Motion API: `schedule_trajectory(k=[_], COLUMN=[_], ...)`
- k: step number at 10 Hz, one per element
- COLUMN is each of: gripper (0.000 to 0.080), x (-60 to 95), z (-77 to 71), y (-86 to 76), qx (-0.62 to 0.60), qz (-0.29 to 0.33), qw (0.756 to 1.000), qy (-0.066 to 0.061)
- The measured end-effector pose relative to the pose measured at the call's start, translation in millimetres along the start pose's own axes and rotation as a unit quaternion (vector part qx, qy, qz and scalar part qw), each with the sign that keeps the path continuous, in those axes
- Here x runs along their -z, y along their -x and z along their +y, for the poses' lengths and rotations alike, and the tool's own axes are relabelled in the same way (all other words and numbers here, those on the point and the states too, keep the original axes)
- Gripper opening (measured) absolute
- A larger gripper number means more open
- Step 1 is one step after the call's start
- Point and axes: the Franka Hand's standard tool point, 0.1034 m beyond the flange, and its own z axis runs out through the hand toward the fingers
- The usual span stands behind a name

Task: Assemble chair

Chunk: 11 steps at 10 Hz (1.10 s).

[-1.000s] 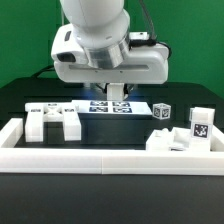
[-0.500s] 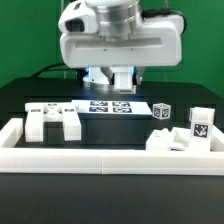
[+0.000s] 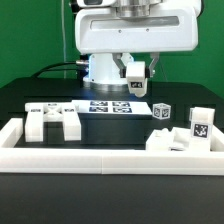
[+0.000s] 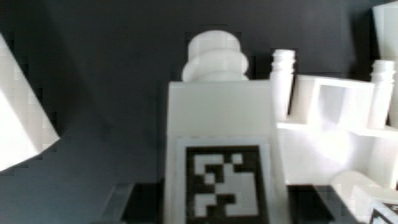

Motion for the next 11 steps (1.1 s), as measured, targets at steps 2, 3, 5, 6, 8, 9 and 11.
schedule_trajectory(k=[2,3,5,6,8,9,11], gripper=[0.0290,0.0290,0.0290,0.0290,0.0290,0.0290,0.0290], x=[1.8,8.1,7.9,7.3,4.3,2.2,1.8], z=[-6.2,-15.7,-20.7,-19.4,-17.7,-17.8,-25.9], y=[-8.6,-20.9,-25.5,-24.7,-24.0,-23.9,-35.9], qx=[0.008,0.014,0.025,0.029,0.036,0.037,0.049], qz=[0.060,0.124,0.193,0.229,0.274,0.274,0.276], qw=[0.998,0.992,0.981,0.973,0.961,0.961,0.960], qy=[0.000,-0.001,0.002,0.005,0.011,0.012,0.012])
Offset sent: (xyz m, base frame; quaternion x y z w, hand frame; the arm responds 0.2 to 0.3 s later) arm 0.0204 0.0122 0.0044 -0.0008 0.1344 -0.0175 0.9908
